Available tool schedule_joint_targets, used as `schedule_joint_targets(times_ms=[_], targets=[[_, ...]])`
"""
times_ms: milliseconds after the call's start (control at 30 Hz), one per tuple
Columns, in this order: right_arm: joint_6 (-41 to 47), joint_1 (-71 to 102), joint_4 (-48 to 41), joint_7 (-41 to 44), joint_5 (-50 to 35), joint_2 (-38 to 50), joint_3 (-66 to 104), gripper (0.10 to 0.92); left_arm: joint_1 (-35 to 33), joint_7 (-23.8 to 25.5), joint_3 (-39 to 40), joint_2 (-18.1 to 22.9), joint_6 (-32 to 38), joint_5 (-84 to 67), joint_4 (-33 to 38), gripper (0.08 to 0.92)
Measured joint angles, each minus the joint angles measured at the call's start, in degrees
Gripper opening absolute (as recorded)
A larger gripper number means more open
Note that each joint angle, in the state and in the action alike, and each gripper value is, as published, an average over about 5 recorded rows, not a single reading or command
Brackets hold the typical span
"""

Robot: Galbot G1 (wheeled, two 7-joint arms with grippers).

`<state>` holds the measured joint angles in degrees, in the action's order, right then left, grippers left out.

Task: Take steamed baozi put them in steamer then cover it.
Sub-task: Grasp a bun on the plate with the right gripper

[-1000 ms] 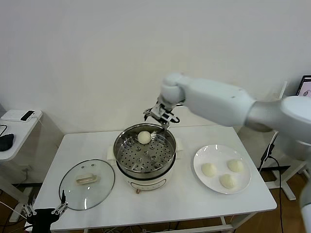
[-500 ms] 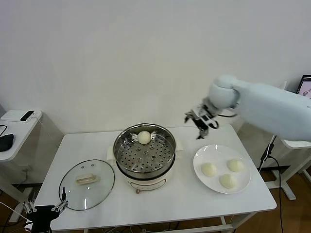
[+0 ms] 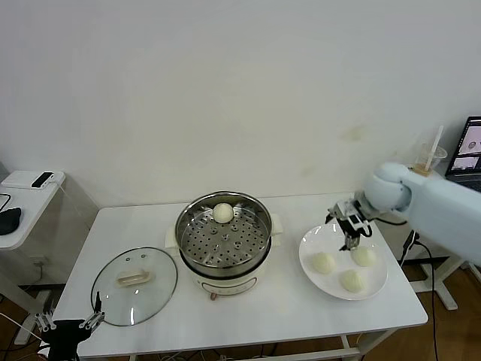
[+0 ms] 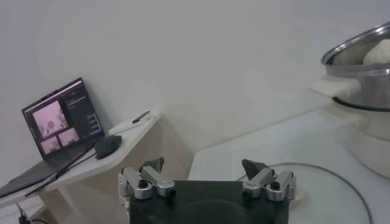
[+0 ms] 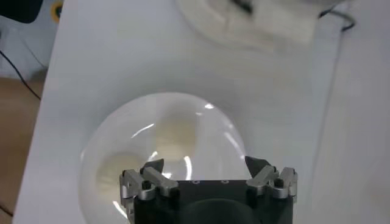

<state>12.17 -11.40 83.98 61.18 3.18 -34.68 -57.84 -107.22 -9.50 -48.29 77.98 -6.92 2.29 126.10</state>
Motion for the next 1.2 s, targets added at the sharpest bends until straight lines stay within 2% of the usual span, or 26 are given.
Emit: schedule_joint_targets(times_ms=[367, 800, 900, 1200], targets=[[-2.65, 10.53, -7.56, 0.03, 5.06, -5.16, 8.6, 0.823, -0.19, 0.04, -0.42, 0.46, -0.04, 0.26, -0.54, 0.823], [-3.49, 14.93, -15.56, -0.22, 8.41, -11.87, 12.58, 0.82, 0.42, 0.04, -0.87, 0.43, -0.04, 0.36, -1.71, 0.823], [-3.22, 15.22, -16.39, -0.16, 8.85, -12.42, 12.89, 0.792, 0.61, 0.04, -0.85, 0.44, -0.04, 0.36, -1.92, 0.823], [-2.21, 15.15, -17.15, 0.45, 8.94, -12.83, 13.31, 0.613, 0.77, 0.02, -0.76, 0.54, -0.04, 0.32, -1.99, 0.823]])
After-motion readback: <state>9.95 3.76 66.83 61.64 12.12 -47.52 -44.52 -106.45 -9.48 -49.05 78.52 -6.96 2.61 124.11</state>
